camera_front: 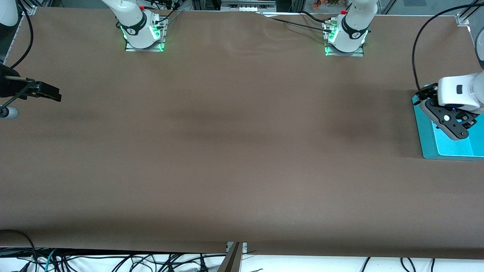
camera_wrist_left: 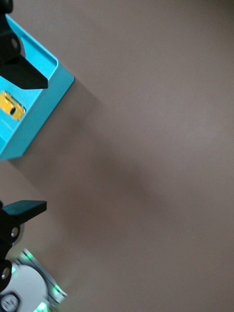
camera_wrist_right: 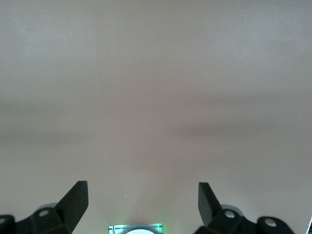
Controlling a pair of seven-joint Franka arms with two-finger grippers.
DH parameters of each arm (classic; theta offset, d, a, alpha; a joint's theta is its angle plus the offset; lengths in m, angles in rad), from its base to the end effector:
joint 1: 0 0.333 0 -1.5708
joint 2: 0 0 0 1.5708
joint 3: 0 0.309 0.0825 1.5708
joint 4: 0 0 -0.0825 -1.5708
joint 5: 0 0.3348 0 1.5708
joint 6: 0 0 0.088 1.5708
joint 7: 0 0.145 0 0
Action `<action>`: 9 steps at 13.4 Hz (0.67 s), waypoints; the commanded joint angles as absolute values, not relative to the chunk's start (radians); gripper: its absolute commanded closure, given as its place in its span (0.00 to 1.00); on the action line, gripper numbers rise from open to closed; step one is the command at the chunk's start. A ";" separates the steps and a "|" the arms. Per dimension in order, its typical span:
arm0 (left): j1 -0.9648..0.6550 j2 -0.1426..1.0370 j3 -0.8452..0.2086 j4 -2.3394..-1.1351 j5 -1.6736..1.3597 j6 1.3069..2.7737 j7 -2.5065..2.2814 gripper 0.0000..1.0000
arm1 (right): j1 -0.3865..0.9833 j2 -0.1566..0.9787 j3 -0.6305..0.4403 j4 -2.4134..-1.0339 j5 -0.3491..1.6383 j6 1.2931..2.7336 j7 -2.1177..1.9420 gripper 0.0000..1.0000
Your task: Wind and store yellow beetle car
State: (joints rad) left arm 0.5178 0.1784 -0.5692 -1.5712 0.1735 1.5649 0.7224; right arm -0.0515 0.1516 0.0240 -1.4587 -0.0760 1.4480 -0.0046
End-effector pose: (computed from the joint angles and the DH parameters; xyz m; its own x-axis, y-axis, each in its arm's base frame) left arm 0.5372 0.0175 0.4993 0.6935 -0.7008 -0.1668 -0.7045 -0.7082 0.0462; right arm 0.5289 -0.0272 0.5383 0.9864 -0.0315 -0.1616 -0.0202 -0.9972 0.0715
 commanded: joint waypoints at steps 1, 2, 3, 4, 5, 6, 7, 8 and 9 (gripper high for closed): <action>0.373 0.106 -0.432 -1.588 0.114 1.554 0.475 0.00 | -0.055 0.146 0.026 -1.453 -0.063 1.440 -0.015 0.00; 0.309 0.094 -0.364 -1.592 0.080 1.558 0.409 0.00 | -0.055 0.146 0.026 -1.453 -0.063 1.440 -0.015 0.00; 0.237 0.081 -0.286 -1.607 0.043 1.572 0.364 0.00 | -0.055 0.146 0.026 -1.453 -0.063 1.440 -0.015 0.00; 0.163 0.072 -0.194 -1.620 0.000 1.592 0.316 0.00 | -0.055 0.146 0.026 -1.453 -0.063 1.440 -0.015 0.00; 0.079 0.058 -0.101 -1.637 -0.027 1.606 0.260 0.00 | -0.054 0.146 0.026 -1.453 -0.063 1.440 -0.015 0.00; 0.002 0.040 -0.031 -1.656 -0.029 1.627 0.188 0.00 | -0.054 0.146 0.026 -1.453 -0.063 1.440 -0.015 0.00; -0.032 0.014 -0.008 -1.689 -0.029 1.649 0.110 0.00 | -0.055 0.146 0.026 -1.453 -0.063 1.440 -0.015 0.00; -0.037 -0.023 -0.006 -1.739 -0.029 1.690 0.042 0.00 | -0.055 0.146 0.026 -1.453 -0.063 1.440 -0.015 0.00; -0.049 -0.069 -0.005 -1.808 -0.028 1.748 -0.009 0.00 | -0.055 0.146 0.026 -1.453 -0.063 1.440 -0.015 0.00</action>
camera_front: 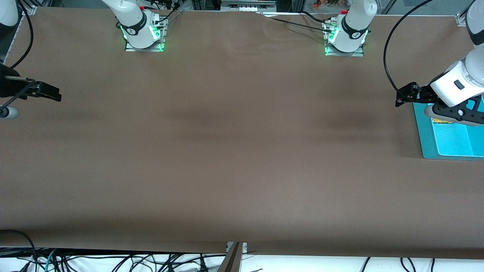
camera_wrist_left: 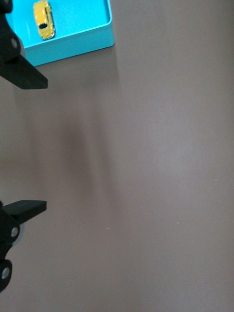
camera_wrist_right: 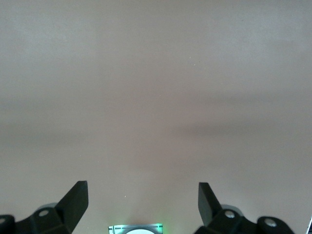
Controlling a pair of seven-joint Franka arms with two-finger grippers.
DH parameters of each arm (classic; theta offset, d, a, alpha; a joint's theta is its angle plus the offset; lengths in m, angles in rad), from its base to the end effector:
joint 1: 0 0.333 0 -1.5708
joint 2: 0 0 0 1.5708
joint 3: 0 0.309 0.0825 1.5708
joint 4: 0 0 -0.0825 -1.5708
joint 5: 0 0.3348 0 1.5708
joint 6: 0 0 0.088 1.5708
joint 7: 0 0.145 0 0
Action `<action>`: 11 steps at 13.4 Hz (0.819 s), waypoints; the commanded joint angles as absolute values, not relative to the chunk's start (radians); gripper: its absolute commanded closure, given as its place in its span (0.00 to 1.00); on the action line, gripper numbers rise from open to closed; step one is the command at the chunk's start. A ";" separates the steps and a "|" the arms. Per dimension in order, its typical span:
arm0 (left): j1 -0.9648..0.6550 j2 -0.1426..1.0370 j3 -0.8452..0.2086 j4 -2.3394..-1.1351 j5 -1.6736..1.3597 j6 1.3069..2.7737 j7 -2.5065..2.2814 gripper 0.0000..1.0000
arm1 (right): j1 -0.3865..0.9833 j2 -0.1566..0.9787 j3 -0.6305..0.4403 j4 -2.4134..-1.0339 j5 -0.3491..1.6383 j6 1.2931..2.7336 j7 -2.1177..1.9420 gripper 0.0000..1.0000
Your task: Wind and store yellow beetle car
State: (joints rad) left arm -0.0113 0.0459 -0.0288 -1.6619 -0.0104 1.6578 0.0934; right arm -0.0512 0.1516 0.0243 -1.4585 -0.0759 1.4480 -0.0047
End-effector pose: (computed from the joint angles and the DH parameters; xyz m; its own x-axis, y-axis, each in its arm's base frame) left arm 0.5197 -0.0220 0.5247 0.9900 -0.1322 -0.0487 -0.1315 -0.9912 0.0162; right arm 0.5289 -0.0269 0.5384 0.9864 -0.0308 -0.1614 -0.0195 -0.9973 0.0713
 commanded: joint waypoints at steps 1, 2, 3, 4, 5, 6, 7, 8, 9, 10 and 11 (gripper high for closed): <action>-0.052 -0.093 -0.006 -1.847 -0.026 1.770 -0.023 0.00 | -0.055 0.146 0.026 -1.453 -0.063 1.440 -0.015 0.00; -0.052 -0.100 -0.006 -1.851 -0.026 1.770 -0.020 0.00 | -0.055 0.146 0.026 -1.453 -0.063 1.440 -0.015 0.00; -0.052 -0.097 -0.006 -1.852 -0.026 1.770 -0.014 0.00 | -0.057 0.146 0.026 -1.453 -0.063 1.440 -0.017 0.00; -0.051 -0.095 -0.006 -1.852 -0.028 1.770 -0.014 0.00 | -0.057 0.146 0.026 -1.453 -0.063 1.440 -0.017 0.00; -0.051 -0.094 -0.006 -1.852 -0.029 1.770 -0.014 0.00 | -0.054 0.146 0.026 -1.453 -0.063 1.440 -0.015 0.00; -0.049 -0.094 -0.006 -1.850 -0.029 1.770 -0.014 0.00 | -0.054 0.146 0.026 -1.453 -0.063 1.440 -0.015 0.00; -0.048 -0.094 -0.006 -1.851 -0.029 1.769 -0.014 0.00 | -0.055 0.146 0.026 -1.453 -0.063 1.440 -0.015 0.00; -0.046 -0.094 -0.006 -1.852 -0.029 1.769 -0.014 0.00 | -0.055 0.146 0.026 -1.453 -0.063 1.440 -0.015 0.00; -0.046 -0.094 -0.006 -1.852 -0.029 1.769 -0.014 0.00 | -0.057 0.146 0.026 -1.453 -0.063 1.440 -0.015 0.00; -0.045 -0.094 -0.006 -1.852 -0.029 1.767 -0.014 0.00 | -0.057 0.146 0.026 -1.453 -0.063 1.440 -0.015 0.00; -0.043 -0.092 -0.006 -1.850 -0.029 1.767 -0.014 0.00 | -0.055 0.146 0.026 -1.453 -0.063 1.440 -0.015 0.00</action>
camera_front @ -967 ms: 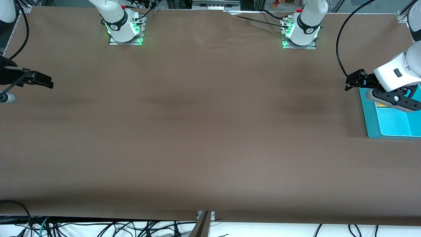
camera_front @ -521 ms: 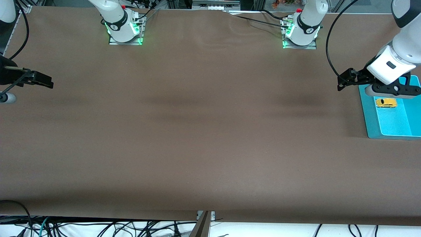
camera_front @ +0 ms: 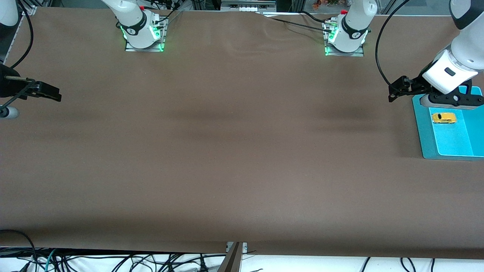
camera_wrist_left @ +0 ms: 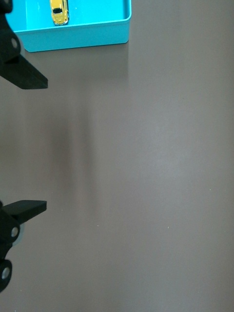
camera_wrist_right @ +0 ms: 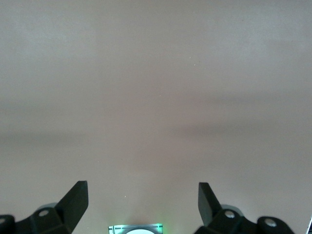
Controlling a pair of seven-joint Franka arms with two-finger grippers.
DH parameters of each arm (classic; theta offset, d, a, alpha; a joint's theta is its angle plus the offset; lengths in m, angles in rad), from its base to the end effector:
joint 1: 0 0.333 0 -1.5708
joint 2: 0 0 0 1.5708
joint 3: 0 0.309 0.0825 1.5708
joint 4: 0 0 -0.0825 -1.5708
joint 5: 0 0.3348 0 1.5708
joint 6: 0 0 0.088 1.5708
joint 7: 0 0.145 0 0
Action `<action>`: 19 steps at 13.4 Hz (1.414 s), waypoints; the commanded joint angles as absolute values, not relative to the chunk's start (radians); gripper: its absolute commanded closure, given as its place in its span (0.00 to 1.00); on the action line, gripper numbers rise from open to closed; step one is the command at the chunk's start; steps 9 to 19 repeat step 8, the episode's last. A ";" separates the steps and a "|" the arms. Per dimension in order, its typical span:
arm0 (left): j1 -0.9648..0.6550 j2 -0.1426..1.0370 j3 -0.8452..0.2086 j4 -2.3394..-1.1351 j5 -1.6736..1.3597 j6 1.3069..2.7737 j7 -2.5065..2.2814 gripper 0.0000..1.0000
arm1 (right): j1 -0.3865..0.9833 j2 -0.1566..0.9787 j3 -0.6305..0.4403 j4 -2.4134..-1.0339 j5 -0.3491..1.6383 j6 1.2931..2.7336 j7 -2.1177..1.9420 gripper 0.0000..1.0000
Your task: Wind and store yellow beetle car
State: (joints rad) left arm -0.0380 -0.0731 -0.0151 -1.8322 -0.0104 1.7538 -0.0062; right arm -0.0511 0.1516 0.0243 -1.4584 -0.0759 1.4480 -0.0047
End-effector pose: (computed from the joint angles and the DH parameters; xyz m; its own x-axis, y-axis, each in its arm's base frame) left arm 0.4905 -0.0276 0.5201 0.9990 -0.0449 -0.0054 -0.0449 -0.9990 0.0091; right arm 0.5289 -0.0268 0.5384 0.9864 -0.0307 -0.1613 -0.0194 -0.9973 0.0713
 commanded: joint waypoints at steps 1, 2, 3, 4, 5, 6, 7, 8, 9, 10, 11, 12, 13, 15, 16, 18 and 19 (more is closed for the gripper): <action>-0.041 -0.087 -0.006 -1.841 -0.031 1.763 -0.017 0.00 | -0.055 0.146 0.026 -1.453 -0.063 1.440 -0.015 0.00; -0.041 -0.084 -0.008 -1.833 -0.031 1.752 -0.018 0.00 | -0.057 0.146 0.026 -1.453 -0.063 1.440 -0.015 0.00; -0.041 -0.071 -0.008 -1.810 -0.031 1.732 -0.020 0.00 | -0.057 0.146 0.026 -1.453 -0.063 1.440 -0.015 0.00; -0.041 -0.042 -0.006 -1.766 -0.032 1.685 -0.020 0.00 | -0.057 0.146 0.026 -1.453 -0.063 1.440 -0.015 0.00; -0.041 -0.025 -0.006 -1.740 -0.032 1.666 -0.020 0.00 | -0.057 0.146 0.026 -1.453 -0.063 1.440 -0.015 0.00; -0.041 -0.025 -0.006 -1.741 -0.031 1.666 -0.023 0.00 | -0.055 0.146 0.026 -1.453 -0.063 1.440 -0.015 0.00; -0.041 -0.025 -0.006 -1.743 -0.031 1.666 -0.023 0.00 | -0.055 0.146 0.026 -1.453 -0.063 1.440 -0.015 0.00; -0.040 -0.025 -0.008 -1.744 -0.032 1.666 -0.023 0.00 | -0.057 0.146 0.026 -1.453 -0.063 1.440 -0.015 0.00; -0.040 -0.025 -0.008 -1.744 -0.032 1.666 -0.023 0.00 | -0.057 0.146 0.026 -1.453 -0.063 1.440 -0.015 0.00; -0.040 -0.025 -0.008 -1.744 -0.032 1.666 -0.023 0.00 | -0.057 0.146 0.026 -1.453 -0.063 1.440 -0.015 0.00; -0.040 -0.025 -0.008 -1.744 -0.032 1.666 -0.023 0.00 | -0.057 0.146 0.026 -1.453 -0.063 1.440 -0.015 0.00; -0.040 -0.025 -0.008 -1.744 -0.032 1.666 -0.023 0.00 | -0.057 0.146 0.026 -1.453 -0.063 1.440 -0.015 0.00; -0.040 -0.025 -0.008 -1.744 -0.032 1.666 -0.023 0.00 | -0.057 0.146 0.026 -1.453 -0.063 1.440 -0.015 0.00; -0.040 -0.025 -0.008 -1.744 -0.032 1.666 -0.023 0.00 | -0.057 0.146 0.026 -1.453 -0.063 1.440 -0.015 0.00; -0.040 -0.025 -0.008 -1.744 -0.032 1.666 -0.023 0.00 | -0.057 0.146 0.026 -1.453 -0.063 1.440 -0.015 0.00; -0.040 -0.025 -0.008 -1.744 -0.032 1.666 -0.023 0.00 | -0.057 0.146 0.026 -1.453 -0.063 1.440 -0.015 0.00; -0.040 -0.025 -0.008 -1.744 -0.032 1.666 -0.023 0.00 | -0.057 0.146 0.026 -1.453 -0.063 1.440 -0.015 0.00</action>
